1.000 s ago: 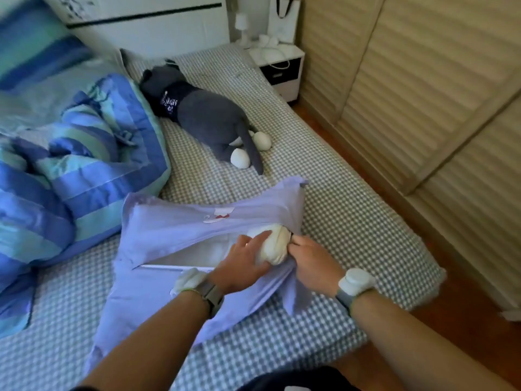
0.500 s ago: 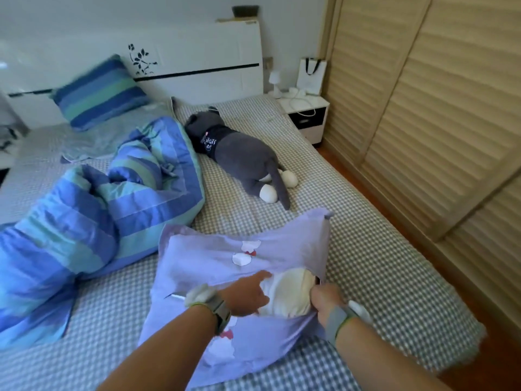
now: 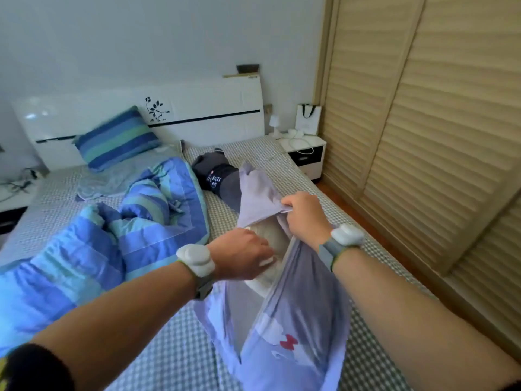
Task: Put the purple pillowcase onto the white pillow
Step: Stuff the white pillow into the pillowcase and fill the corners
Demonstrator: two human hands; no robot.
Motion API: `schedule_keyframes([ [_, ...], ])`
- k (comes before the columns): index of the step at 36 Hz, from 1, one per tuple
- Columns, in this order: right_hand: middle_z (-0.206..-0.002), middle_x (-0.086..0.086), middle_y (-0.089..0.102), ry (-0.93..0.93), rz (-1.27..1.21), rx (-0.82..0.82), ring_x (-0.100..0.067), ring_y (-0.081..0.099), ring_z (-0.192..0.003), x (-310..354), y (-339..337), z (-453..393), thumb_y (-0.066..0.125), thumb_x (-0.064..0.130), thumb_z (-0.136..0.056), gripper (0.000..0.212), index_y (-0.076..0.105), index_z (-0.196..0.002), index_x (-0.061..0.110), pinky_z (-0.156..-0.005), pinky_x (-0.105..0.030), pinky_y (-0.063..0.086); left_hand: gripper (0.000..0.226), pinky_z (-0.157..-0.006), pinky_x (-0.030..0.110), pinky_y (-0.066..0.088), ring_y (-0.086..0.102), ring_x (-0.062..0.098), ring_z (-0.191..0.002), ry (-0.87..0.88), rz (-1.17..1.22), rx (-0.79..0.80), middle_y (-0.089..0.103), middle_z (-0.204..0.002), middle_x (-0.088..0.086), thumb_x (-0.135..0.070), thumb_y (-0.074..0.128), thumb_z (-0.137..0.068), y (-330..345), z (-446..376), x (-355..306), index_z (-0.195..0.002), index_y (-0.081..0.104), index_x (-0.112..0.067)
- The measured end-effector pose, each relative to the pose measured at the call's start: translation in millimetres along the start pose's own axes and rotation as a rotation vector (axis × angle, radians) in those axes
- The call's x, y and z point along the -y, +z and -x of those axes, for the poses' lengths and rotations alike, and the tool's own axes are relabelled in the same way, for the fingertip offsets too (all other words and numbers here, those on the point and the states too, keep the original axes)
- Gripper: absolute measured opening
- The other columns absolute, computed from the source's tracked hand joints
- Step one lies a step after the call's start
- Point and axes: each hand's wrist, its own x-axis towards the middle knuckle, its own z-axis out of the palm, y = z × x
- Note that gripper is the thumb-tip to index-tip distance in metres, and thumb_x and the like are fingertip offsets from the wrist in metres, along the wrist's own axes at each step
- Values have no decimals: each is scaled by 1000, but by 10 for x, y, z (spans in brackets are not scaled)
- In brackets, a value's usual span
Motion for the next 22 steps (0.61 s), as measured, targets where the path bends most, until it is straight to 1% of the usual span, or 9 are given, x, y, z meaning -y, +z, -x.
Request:
schedule_keyframes([
  [2,-81,-10,46,13,169,-2,-29,45,-66,31,55,5,54,12,-79,8,61,-77,11,-60,-33,28,26,-45,24,33,60,24,-50,-179,-119,84,60,-57,-1,-32,67,-80,-169,-77,-56,-59,58,-19],
  [5,-103,-10,50,109,354,-97,-34,55,-85,11,281,356,60,11,-81,19,57,-99,16,-67,-41,45,19,-62,28,39,67,27,-79,-591,-29,243,69,-82,4,-22,52,-89,-269,-168,-261,-81,68,-15],
  [7,-116,-9,53,253,381,-12,-31,55,-103,-160,448,729,61,20,-84,32,54,-115,19,-81,-43,50,21,-70,31,42,66,32,-91,-758,62,293,69,-94,9,-18,47,-91,-183,-89,-412,-95,67,-12],
  [10,-117,-11,63,455,310,88,-32,60,-107,-435,496,1045,48,20,-93,25,58,-115,15,-85,-38,49,24,-72,33,40,64,33,-96,-801,145,380,66,-102,11,-18,46,-92,-124,63,-719,-108,61,-11],
  [14,-102,-17,68,517,42,-170,-36,64,-94,-316,420,1027,49,4,-89,28,62,-113,9,-76,-37,46,29,-76,34,46,65,33,-99,-756,191,562,66,-106,10,-21,51,-89,-116,180,-1195,-116,57,-15],
  [16,-95,-14,69,404,-109,-243,-30,64,-87,-157,421,1112,52,-2,-85,30,64,-110,8,-71,-30,42,21,-65,29,50,69,31,-77,-696,96,471,68,-85,7,-25,64,-79,-105,209,-1211,-98,66,-16],
  [18,-91,-6,69,274,-187,-250,-22,63,-82,-24,402,1212,56,-1,-86,26,66,-107,11,-71,-25,40,12,-49,30,51,62,27,-51,-633,10,259,60,-61,3,-25,70,-66,6,226,-1058,-73,63,-19],
  [20,-86,4,68,167,-272,-157,-11,61,-78,63,443,1278,55,10,-94,12,65,-99,15,-71,-22,43,12,-58,37,51,59,29,-65,-493,-62,-33,59,-73,7,-21,65,-73,57,203,-875,-80,56,-17],
  [22,-84,9,66,124,-324,-47,-6,60,-76,128,498,1319,52,15,-97,12,63,-96,20,-71,-25,46,13,-84,47,49,57,34,-95,-321,-97,-230,61,-100,14,-15,60,-82,49,147,-748,-94,57,-13],
])
